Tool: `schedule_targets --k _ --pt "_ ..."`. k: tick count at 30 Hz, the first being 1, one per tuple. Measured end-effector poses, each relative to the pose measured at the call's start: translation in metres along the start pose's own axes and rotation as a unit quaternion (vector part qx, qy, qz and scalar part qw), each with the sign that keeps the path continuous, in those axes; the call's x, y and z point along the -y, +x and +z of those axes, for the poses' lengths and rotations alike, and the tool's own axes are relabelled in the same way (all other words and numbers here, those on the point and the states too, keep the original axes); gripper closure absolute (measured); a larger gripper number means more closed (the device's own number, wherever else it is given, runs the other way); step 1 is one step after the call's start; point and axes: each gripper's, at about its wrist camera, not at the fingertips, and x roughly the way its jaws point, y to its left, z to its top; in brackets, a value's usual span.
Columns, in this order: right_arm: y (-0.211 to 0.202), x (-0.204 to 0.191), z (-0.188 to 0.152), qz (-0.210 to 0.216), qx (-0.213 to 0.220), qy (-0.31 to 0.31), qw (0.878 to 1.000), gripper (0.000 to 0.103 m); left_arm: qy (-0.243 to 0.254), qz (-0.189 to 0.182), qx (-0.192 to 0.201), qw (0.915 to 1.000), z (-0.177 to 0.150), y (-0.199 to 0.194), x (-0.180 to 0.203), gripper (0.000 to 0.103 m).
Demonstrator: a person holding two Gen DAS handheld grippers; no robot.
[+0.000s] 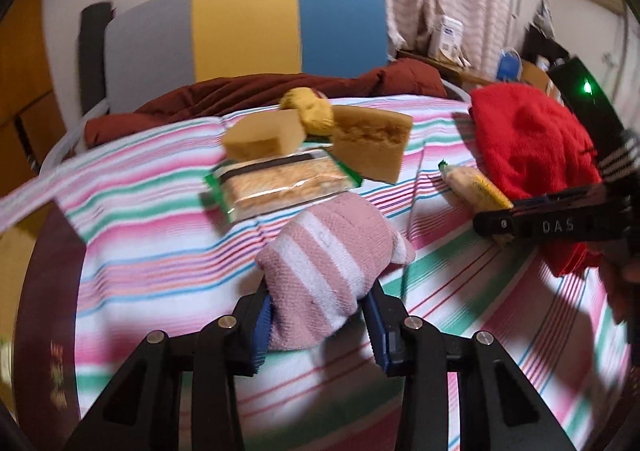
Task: Organize objects
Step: 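Lift the cracker packet and pink sock toward the gold tray with both tools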
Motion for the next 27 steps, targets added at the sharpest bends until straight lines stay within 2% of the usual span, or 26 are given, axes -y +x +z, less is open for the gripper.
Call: schedule_targets --k 12,18,22,27 --pt "-0.016 -0.04 -0.007 0.053 0.045 -0.073 0.995 0.055 -0.117 -0.044 0.004 0.9921 -0.039 -0.03 -0.039 0.062" --pt "-0.026 -0.058 -0.012 0.114 0.07 -0.102 0.986 0.055 -0.096 -0.031 0.01 0.9948 -0.057 -0.048 -0.031 0.063" --pt "-0.034 -0.079 -0.02 0.133 0.088 -0.141 0.977 0.055 -0.116 -0.042 0.01 0.9923 -0.07 -0.059 -0.035 0.063" --pt "-0.031 -0.094 -0.027 0.165 0.077 -0.147 0.972 0.055 -0.09 -0.042 0.012 0.9949 -0.083 -0.08 -0.026 0.063"
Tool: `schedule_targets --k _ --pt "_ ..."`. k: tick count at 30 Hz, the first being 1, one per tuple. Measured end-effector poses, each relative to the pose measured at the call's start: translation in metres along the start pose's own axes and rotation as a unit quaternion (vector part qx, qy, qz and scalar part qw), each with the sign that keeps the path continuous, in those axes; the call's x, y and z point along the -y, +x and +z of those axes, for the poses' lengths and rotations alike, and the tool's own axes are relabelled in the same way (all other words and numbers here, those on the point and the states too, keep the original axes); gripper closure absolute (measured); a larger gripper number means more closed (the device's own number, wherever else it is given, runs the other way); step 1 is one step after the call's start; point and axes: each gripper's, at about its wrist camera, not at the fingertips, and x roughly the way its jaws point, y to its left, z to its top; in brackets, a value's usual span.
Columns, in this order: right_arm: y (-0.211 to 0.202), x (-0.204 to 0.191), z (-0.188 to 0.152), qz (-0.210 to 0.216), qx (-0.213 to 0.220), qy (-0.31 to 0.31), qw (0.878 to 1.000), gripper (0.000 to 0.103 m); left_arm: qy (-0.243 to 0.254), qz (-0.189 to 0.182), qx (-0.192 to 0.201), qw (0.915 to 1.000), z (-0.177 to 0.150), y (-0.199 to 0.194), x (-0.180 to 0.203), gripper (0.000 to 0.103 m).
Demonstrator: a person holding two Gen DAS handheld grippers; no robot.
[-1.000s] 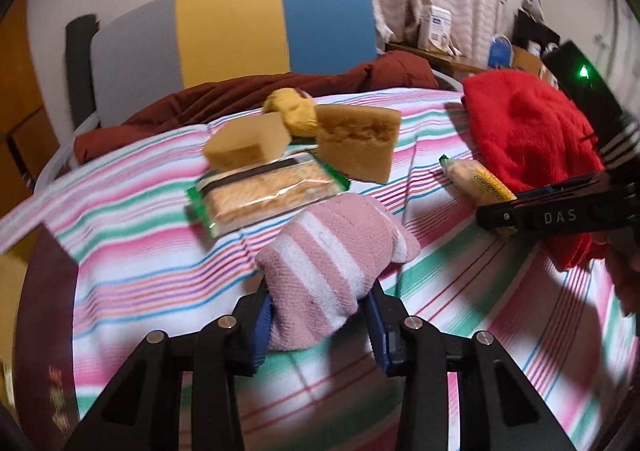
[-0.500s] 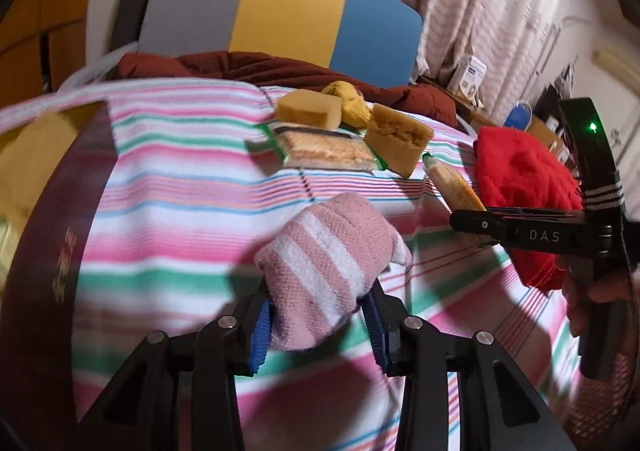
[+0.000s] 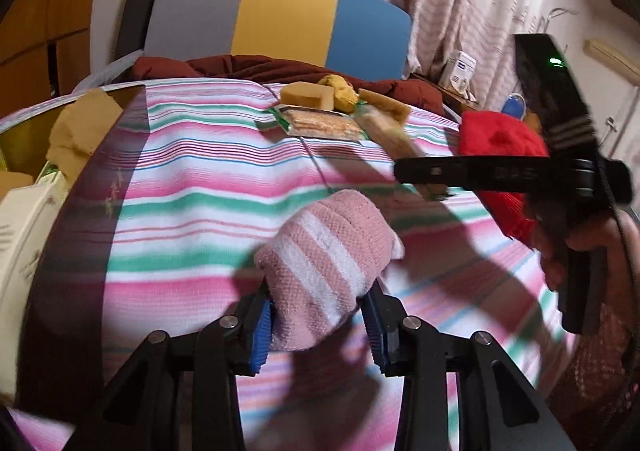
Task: Organize objects
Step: 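Lift the cracker packet and pink sock toward the gold tray with both tools, then open both tools over the gold tray to drop the packet and sock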
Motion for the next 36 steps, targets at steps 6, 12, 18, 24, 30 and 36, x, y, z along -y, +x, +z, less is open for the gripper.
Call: schedule_targets --k 6,12,18,24,30,36 --pt "0.007 -0.013 -0.005 0.004 -0.01 -0.02 1.0 0.055 -0.025 -0.023 0.024 0.9991 0.0 -0.035 -0.005 0.063" --pt "0.014 -0.033 -0.01 0.029 -0.016 -0.055 0.998 0.055 -0.028 -0.028 0.052 0.9979 0.007 -0.074 -0.012 0.063" --pt "0.012 -0.057 -0.014 0.042 -0.003 -0.087 0.995 0.055 -0.059 -0.018 0.066 0.9959 0.009 -0.098 -0.04 0.063" --pt "0.005 -0.083 -0.005 0.059 0.014 -0.087 0.994 0.055 -0.109 0.014 0.085 0.9903 0.015 -0.117 -0.084 0.063" --pt "0.009 -0.132 0.026 0.085 0.021 -0.098 0.991 0.055 -0.163 0.062 0.119 0.9775 0.031 -0.138 -0.138 0.063" --pt "0.027 -0.196 0.061 0.096 -0.004 -0.152 0.984 0.055 -0.227 0.122 0.142 0.9558 0.039 -0.158 -0.201 0.062"
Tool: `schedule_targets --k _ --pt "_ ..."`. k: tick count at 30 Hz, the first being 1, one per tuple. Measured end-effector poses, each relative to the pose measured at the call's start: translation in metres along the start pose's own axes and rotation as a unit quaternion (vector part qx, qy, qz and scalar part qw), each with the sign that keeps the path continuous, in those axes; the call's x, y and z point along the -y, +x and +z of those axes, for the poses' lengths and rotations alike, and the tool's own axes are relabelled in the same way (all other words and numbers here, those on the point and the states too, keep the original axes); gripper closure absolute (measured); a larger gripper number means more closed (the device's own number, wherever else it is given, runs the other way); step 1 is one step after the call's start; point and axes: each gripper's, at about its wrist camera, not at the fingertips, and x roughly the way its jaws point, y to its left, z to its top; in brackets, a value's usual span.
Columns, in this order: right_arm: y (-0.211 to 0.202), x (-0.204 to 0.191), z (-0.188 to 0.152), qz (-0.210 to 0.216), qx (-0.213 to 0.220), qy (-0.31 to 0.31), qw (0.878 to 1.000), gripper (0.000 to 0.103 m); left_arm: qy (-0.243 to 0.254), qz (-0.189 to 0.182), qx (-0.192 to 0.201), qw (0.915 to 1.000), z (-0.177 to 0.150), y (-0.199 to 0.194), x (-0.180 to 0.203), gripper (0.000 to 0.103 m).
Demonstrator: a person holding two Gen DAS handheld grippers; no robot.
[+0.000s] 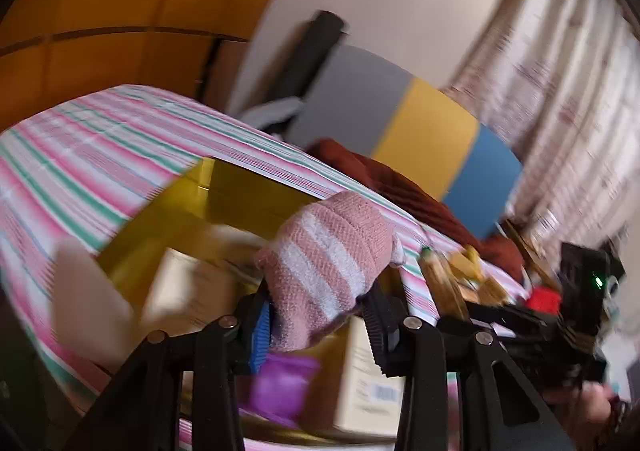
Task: Organize objects
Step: 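Open both tools over the gold tray to drop the packet and sock, then move both tools back toward the remaining sponges and cracker packet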
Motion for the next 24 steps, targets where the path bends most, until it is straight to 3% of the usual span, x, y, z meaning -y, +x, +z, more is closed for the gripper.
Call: schedule_targets --k 10,13,15,17,24 --pt "0.057 -0.043 0.058 0.009 -0.05 -0.029 0.998 0.055 -0.069 0.066 -0.016 0.9953 0.036 0.028 -0.057 0.062" --pt "0.077 -0.046 0.076 -0.013 -0.052 -0.019 0.998 0.054 -0.078 0.09 -0.024 0.9926 0.039 0.038 -0.062 0.05" --pt "0.087 -0.046 0.086 -0.039 -0.051 -0.01 0.998 0.048 -0.088 0.093 -0.024 0.9915 0.038 0.039 -0.062 0.025" --pt "0.093 -0.046 0.092 -0.06 -0.05 -0.001 0.997 0.048 -0.092 0.086 -0.013 0.992 0.036 0.034 -0.058 0.016" --pt "0.079 -0.04 0.083 -0.053 -0.026 0.018 0.998 0.048 -0.06 0.07 -0.011 0.9957 0.013 0.017 -0.04 0.011"
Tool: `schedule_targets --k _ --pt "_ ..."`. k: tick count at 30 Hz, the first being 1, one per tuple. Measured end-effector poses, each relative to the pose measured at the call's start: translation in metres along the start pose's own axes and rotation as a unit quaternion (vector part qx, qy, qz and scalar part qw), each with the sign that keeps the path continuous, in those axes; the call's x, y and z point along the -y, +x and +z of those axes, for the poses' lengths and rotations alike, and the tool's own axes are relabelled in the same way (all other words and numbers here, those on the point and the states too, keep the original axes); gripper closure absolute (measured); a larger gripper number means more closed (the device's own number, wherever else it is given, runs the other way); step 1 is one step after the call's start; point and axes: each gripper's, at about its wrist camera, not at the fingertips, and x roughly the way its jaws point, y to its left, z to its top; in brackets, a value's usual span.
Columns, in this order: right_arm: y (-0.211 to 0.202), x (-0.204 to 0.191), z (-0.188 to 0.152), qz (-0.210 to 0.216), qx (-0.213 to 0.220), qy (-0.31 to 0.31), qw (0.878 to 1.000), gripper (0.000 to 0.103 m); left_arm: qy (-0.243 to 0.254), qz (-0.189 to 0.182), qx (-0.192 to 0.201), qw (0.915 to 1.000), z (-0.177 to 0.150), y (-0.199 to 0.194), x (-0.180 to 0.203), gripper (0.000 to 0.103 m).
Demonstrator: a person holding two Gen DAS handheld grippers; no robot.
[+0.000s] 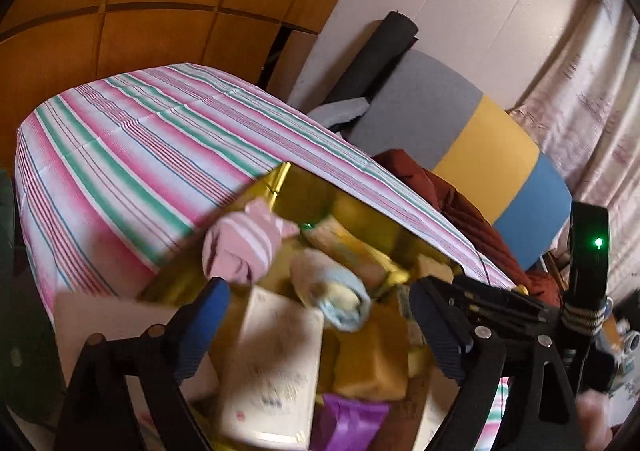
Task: Organize objects
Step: 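Move both tools back toward the remaining sponges and cracker packet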
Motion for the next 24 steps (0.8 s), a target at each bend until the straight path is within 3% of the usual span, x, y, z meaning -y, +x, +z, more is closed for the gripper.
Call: schedule_targets --k 5,10,15,24 --pt "-0.018 0.011 -0.012 0.01 0.021 0.022 0.999 0.048 0.01 -0.014 -0.007 0.9998 -0.022 -0.009 0.013 0.009" --pt "-0.038 0.027 -0.028 0.025 0.03 0.056 0.998 0.048 0.059 -0.023 0.004 0.998 -0.043 -0.023 0.038 0.004" --pt "-0.059 0.041 -0.047 0.012 0.042 0.064 0.997 0.048 0.107 -0.037 0.004 0.9936 -0.058 -0.032 0.061 0.0" --pt "-0.073 0.074 -0.097 -0.02 0.028 0.087 0.996 0.048 0.169 -0.091 -0.036 0.9808 -0.095 -0.038 0.106 0.0"
